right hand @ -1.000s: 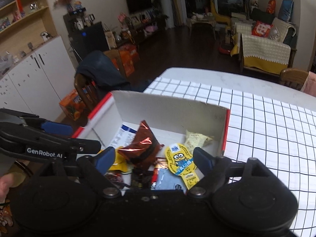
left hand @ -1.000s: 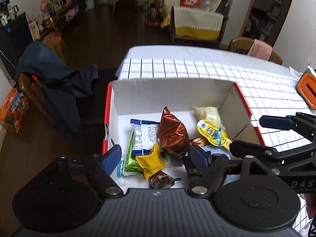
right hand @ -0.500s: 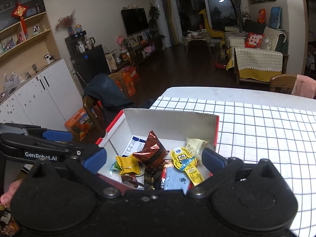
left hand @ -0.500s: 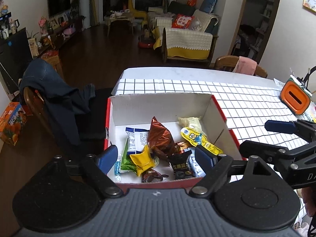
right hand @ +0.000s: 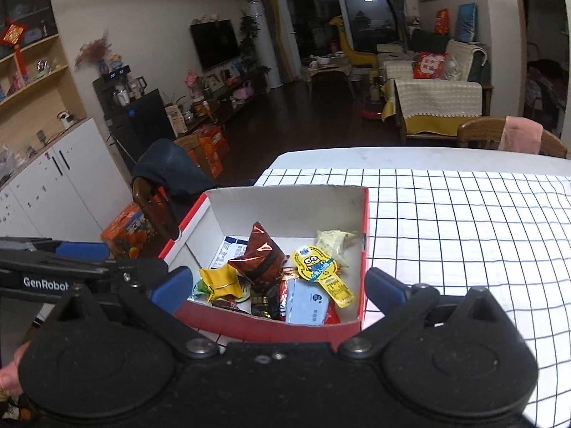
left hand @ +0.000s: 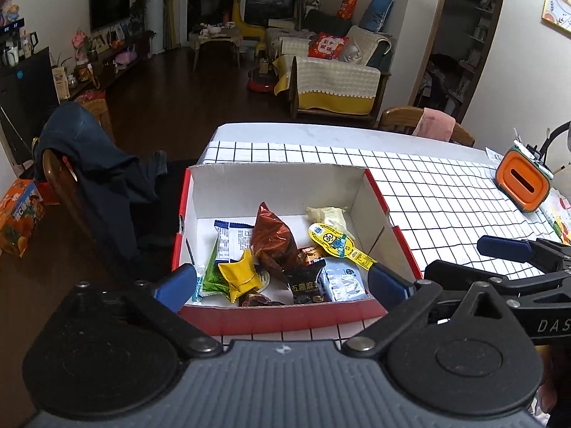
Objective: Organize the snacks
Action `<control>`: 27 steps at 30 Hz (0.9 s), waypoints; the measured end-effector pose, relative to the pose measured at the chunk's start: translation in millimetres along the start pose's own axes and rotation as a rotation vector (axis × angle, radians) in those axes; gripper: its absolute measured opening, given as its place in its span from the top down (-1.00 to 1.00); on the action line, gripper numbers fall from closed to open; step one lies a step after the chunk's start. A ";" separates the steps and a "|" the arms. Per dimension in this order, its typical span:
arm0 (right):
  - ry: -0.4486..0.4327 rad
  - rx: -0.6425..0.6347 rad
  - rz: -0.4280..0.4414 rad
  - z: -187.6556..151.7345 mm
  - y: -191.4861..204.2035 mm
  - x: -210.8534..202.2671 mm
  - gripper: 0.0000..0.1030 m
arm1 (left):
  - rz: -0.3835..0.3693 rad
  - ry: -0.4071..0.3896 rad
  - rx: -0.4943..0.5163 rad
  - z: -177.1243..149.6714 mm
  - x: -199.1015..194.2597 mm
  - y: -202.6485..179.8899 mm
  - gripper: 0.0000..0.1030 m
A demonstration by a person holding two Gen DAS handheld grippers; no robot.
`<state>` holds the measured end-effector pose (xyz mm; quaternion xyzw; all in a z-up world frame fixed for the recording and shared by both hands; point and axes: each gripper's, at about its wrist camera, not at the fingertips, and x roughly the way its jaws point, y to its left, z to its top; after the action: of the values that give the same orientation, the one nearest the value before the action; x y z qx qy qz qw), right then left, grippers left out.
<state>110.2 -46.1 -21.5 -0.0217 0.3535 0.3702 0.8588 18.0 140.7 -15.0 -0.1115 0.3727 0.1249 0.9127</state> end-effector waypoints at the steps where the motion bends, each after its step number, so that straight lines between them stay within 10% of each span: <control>1: -0.008 -0.001 -0.006 -0.8 0.6 -1.3 -0.99 | 0.002 -0.002 0.001 -1.3 -0.2 -1.2 -1.00; 27: -0.018 0.072 -0.055 -4.1 -7.9 0.1 -0.99 | -0.001 -0.004 0.008 -0.6 1.8 -5.1 -1.00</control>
<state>112.9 -53.1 -26.4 0.0027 0.3580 0.3336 0.8721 20.5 136.0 -16.2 -0.1077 0.3714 0.1229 0.9140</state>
